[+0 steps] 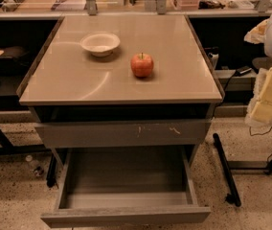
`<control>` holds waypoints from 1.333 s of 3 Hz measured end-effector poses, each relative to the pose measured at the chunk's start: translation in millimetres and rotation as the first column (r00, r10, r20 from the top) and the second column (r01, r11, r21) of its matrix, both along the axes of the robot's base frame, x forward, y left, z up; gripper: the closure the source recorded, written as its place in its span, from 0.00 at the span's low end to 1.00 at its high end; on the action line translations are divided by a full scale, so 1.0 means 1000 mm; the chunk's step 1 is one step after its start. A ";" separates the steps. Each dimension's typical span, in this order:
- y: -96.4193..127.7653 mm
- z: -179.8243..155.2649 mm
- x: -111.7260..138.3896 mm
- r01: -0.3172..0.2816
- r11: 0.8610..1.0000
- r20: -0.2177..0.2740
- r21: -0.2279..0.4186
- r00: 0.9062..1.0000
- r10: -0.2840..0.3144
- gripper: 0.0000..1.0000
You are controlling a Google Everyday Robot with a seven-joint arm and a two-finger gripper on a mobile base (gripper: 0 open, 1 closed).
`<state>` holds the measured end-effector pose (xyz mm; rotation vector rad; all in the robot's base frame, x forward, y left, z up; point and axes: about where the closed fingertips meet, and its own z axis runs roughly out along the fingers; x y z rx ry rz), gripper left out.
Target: Close middle drawer
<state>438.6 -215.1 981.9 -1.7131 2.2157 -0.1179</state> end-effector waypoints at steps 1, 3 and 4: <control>0.000 0.000 0.000 0.000 1.000 0.000 0.000 1.000 0.000 0.00; -0.020 -0.119 -0.015 0.061 0.995 -0.131 0.082 0.990 -0.050 0.00; -0.031 -0.179 -0.034 0.058 0.994 -0.156 0.098 0.987 -0.042 0.18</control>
Offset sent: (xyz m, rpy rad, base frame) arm -0.0052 -0.0202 -0.1304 0.0794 0.1637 -0.0590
